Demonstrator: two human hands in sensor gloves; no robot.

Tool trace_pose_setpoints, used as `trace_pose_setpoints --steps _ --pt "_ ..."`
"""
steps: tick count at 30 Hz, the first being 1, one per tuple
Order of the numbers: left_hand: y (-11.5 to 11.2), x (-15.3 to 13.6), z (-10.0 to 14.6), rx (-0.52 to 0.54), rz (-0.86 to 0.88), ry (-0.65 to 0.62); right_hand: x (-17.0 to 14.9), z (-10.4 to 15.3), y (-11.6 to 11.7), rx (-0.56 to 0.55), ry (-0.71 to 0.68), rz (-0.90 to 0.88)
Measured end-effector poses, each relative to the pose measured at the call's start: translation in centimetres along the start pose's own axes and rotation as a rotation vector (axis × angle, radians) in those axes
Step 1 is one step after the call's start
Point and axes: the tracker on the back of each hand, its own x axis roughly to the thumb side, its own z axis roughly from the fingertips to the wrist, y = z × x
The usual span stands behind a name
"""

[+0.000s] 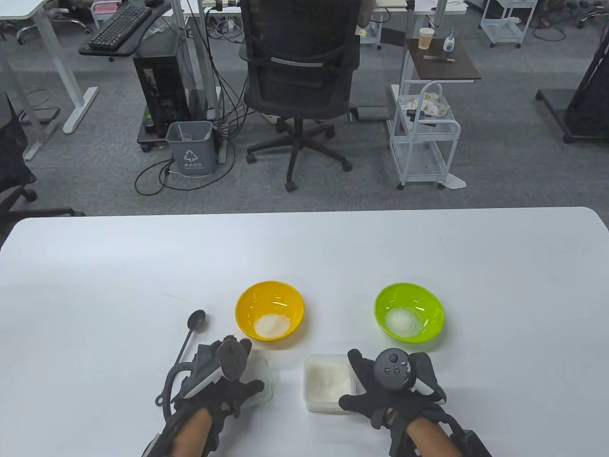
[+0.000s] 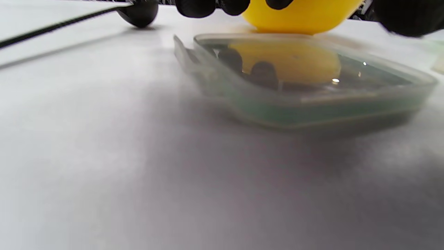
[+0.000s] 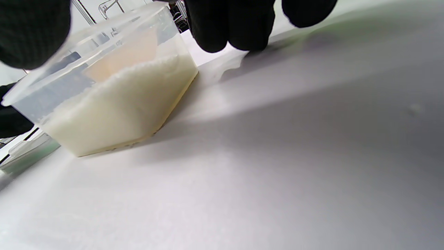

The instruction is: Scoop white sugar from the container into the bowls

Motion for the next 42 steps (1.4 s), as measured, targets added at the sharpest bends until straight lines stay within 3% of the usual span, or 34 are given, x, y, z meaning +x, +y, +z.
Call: trace_pose_setpoints --steps 10,19,28,33,42 --pt "-0.9 0.5 -0.3 -0.162 -0.064 -0.05 0.0 0.0 0.0 0.001 0.0 -0.001" --pt "-0.8 1.4 -0.1 -0.12 -0.114 -0.07 0.0 0.0 0.0 0.001 0.0 -0.002" --pt "-0.6 2.5 0.4 0.013 -0.212 -0.08 0.0 0.0 0.0 0.002 0.002 -0.003" --pt "-0.2 3.0 0.8 0.016 -0.167 -0.111 0.0 0.0 0.0 0.003 0.005 -0.001" --pt "3.2 6.3 2.8 0.111 -0.074 -0.239 0.3 0.1 -0.1 -0.036 -0.002 0.022"
